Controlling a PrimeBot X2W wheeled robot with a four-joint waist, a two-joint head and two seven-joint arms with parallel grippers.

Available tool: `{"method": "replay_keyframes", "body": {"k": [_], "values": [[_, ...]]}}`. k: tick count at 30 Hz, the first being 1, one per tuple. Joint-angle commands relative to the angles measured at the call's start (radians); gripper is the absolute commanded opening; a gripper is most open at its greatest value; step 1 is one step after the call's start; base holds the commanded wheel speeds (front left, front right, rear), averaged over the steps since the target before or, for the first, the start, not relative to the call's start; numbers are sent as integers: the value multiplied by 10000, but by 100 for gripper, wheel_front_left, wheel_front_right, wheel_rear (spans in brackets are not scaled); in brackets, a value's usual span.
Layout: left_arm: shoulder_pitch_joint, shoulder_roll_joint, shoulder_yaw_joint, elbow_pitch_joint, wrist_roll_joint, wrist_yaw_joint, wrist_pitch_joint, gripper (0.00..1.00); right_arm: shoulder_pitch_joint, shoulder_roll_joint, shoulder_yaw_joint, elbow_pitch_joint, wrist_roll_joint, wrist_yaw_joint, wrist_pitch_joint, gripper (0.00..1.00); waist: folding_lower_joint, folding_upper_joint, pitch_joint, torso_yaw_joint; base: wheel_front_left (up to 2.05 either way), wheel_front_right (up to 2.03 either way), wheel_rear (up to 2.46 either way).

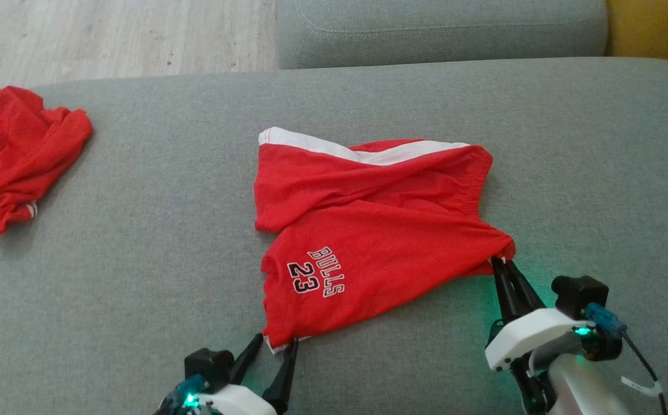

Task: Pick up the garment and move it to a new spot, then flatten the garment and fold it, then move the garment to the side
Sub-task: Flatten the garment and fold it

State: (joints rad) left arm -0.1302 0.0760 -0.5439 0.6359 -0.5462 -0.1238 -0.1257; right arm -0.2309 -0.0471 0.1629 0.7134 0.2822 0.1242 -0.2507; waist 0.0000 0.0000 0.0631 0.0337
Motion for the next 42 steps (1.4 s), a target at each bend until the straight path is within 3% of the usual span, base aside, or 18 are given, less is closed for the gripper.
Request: {"method": "replay_keyframes", "body": {"k": [1, 2, 3, 4, 6, 7, 12, 16, 26, 32, 37, 42], "values": [[-470, -69, 127, 261, -46, -29, -128, 100, -92, -31, 302, -248, 98, 65, -110, 0, 0, 0, -26, -77, 0, 0, 0], [-562, -90, 75, 477, -51, -32, -199, 87, -82, -31, 318, -247, 115, 65, -110, 0, 0, 0, -39, -109, 0, 0, 0], [-649, -109, 12, 676, -53, -35, -267, 58, -70, -31, 333, -249, 131, 65, -110, 0, 0, 0, -54, -138, 0, 0, 0], [-649, -109, 12, 676, -53, -35, -267, 58, -70, -31, 333, -249, 131, 65, -110, 0, 0, 0, -54, -138, 0, 0, 0], [-798, -143, -163, 1005, -48, -43, -370, 10, -42, -31, 351, -266, 161, 65, -110, 0, 0, 0, -92, -185, 0, 0, 0], [-855, -159, -239, 1122, -65, -46, -444, 0, -23, -31, 353, -278, 171, 65, -110, 0, 0, 0, -115, -202, 0, 0, 0], [-1116, -179, -423, 1116, -106, -58, -968, 0, 89, -31, 211, -684, 179, 65, -110, 0, 0, 0, -285, -238, 0, 0, 0], [-1409, 107, -198, 243, -17, -61, -1256, 0, 175, -31, 3, -1463, 115, 65, -110, 0, 0, 0, -489, -200, 0, 0, 0], [-1850, 1195, 1049, -4832, 466, 424, -1347, 0, 322, -43, -434, -4947, -990, 65, 174, 0, 0, 0, -1006, -341, 0, 0, 0], [-2277, 2074, 1634, -8124, 663, 837, -522, 0, 614, -166, -473, -8221, -1473, 65, 1230, 0, 0, 0, -1125, -553, 0, 0, 0], [-3051, 2683, 2066, -9949, 526, 1026, 794, 0, 815, -308, -435, -10491, -1586, 65, 2415, 0, 0, 0, -952, -692, 0, 0, 0], [-3860, 2766, 2184, -9543, 103, 877, 1430, 0, 158, -533, -284, -10214, -1248, 65, 2927, 0, 0, 0, -349, -747, 0, 0, 0]]}}
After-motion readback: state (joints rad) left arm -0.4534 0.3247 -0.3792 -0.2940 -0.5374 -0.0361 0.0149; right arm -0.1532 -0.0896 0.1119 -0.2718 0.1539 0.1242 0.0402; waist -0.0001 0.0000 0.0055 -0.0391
